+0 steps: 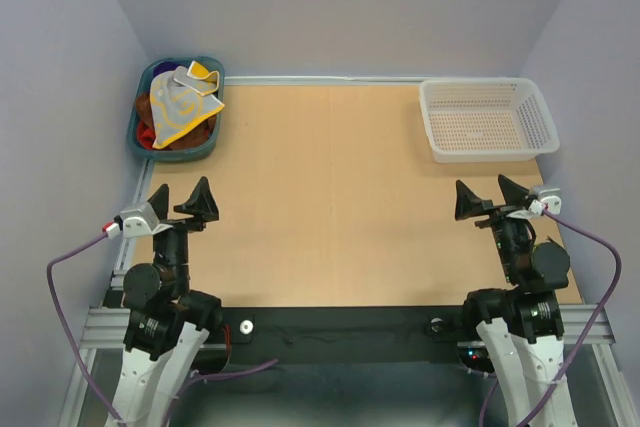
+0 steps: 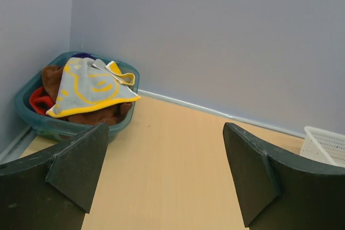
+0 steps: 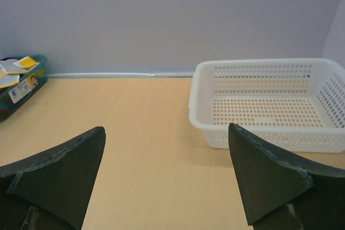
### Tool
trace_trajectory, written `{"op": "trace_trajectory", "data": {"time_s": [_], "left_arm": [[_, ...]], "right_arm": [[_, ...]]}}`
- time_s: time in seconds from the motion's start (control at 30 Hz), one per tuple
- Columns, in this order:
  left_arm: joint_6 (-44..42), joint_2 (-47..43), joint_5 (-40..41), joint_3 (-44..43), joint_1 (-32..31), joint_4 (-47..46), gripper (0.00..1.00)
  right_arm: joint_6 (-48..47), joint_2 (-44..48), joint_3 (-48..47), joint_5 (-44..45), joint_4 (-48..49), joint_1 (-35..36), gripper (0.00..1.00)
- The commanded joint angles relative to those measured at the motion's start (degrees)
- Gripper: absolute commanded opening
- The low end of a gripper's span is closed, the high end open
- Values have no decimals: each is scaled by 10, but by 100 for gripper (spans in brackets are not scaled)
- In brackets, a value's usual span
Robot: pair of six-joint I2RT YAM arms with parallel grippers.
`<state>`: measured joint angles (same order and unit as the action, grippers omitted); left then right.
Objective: Fold and stack the towels
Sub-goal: Grab crumpled towel
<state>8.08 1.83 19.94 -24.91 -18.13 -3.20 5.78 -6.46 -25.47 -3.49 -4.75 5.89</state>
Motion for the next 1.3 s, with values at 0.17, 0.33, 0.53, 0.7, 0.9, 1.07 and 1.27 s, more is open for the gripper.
{"op": "trace_trajectory", "data": {"time_s": [0.17, 0.33, 0.53, 0.7, 0.9, 1.07, 1.27], "left_arm": [[64, 52, -8, -37, 5, -15, 99], [106, 192, 2, -91, 5, -10, 99], [129, 441, 26, -208, 12, -15, 99], [164, 666, -26, -333, 104, -9, 99], [154, 857, -25, -445, 165, -2, 99], [152, 965, 7, -548, 214, 31, 99], [143, 1055, 12, -631, 242, 56, 93]], "right_arm": [[16, 0, -21, 22, 6, -4, 100], [25, -21, -19, 31, 6, -4, 100], [24, -30, -17, 32, 5, -3, 100], [20, -30, -12, 46, 5, 9, 100], [21, -29, -10, 46, 4, 18, 100], [20, -23, -7, 52, 5, 20, 100], [23, -19, -6, 47, 5, 25, 100]]}}
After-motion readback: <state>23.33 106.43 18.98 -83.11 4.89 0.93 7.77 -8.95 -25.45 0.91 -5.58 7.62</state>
